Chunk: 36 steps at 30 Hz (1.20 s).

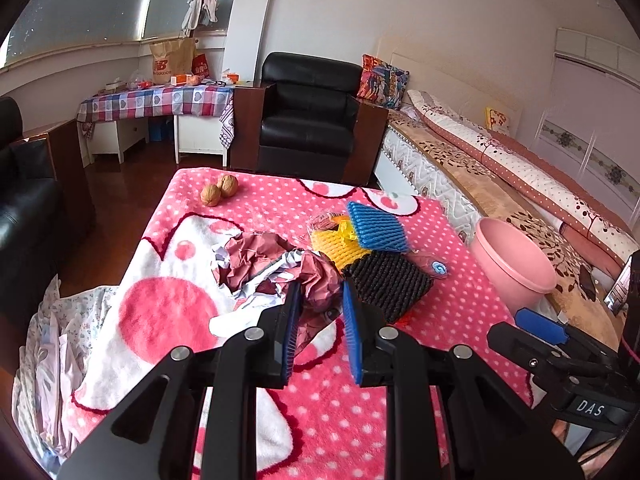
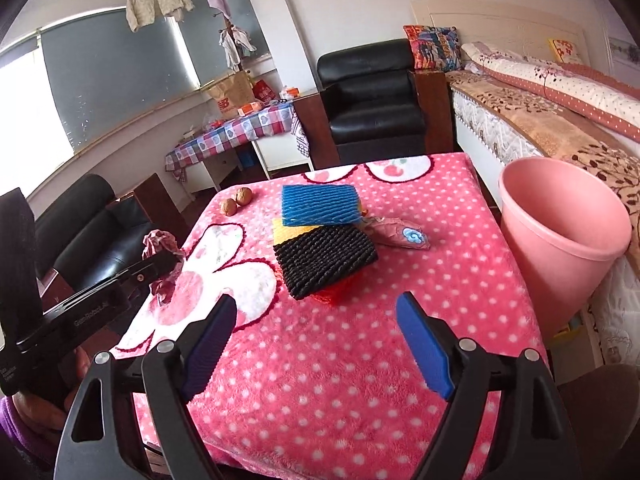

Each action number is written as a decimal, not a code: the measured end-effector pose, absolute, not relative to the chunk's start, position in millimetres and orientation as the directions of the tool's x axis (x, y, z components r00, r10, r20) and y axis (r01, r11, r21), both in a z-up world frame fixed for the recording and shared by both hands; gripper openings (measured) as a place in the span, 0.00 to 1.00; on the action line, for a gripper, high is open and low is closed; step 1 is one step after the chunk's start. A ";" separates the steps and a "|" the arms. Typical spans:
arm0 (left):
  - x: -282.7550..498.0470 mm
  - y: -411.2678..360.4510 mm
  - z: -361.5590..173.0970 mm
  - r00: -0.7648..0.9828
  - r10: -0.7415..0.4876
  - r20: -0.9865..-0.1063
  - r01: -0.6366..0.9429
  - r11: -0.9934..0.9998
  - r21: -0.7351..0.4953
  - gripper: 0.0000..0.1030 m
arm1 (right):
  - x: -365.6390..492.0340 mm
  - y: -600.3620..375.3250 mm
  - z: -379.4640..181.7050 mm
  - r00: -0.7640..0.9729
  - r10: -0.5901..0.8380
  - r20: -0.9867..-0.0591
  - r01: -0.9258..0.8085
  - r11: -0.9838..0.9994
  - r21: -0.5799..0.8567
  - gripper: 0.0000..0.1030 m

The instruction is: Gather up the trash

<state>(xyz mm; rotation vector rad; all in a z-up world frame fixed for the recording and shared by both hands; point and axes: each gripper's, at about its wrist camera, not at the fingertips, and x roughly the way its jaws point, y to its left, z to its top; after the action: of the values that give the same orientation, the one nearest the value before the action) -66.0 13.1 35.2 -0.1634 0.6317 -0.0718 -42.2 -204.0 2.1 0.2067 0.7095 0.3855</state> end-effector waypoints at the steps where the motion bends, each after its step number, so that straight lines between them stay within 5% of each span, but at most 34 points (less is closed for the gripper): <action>1: -65.8 13.0 35.8 0.806 -0.117 -0.581 0.018 0.985 -0.174 0.20 | -40.2 -205.1 0.6 0.686 0.415 -0.597 -0.271 0.908 0.319 0.78; 7: -58.0 14.0 33.1 0.802 -0.128 -0.584 0.025 0.983 -0.181 0.20 | -21.2 -214.9 -10.1 0.646 0.465 -0.606 -0.261 0.880 0.396 0.66; 14: -37.1 19.0 24.4 0.788 -0.139 -0.599 0.021 0.979 -0.201 0.20 | 15.0 -201.4 -5.0 0.628 0.486 -0.608 -0.293 0.871 0.395 0.65; 27: -4.8 42.3 10.0 0.761 -0.117 -0.638 -0.033 0.975 -0.218 0.20 | 106.6 -107.9 -23.7 0.619 0.384 -0.685 -0.361 0.914 0.186 0.66; 29: -3.2 44.0 7.5 0.756 -0.115 -0.644 -0.037 0.975 -0.218 0.20 | 115.3 -106.8 -29.9 0.625 0.358 -0.694 -0.347 0.923 0.164 0.56; 33: 0.1 43.3 5.9 0.753 -0.123 -0.646 -0.031 0.974 -0.222 0.20 | 119.0 -122.4 -34.4 0.610 0.364 -0.704 -0.325 0.925 0.197 0.08; 36: 0.9 39.5 6.8 0.753 -0.133 -0.644 -0.021 0.974 -0.226 0.20 | 108.2 -139.0 -26.4 0.615 0.395 -0.682 -0.331 0.915 0.231 0.06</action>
<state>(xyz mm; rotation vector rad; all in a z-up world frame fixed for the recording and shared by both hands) 0.9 39.5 6.8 -0.2255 0.7168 -0.0612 108.2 -139.0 -26.4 0.0844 0.8061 0.4189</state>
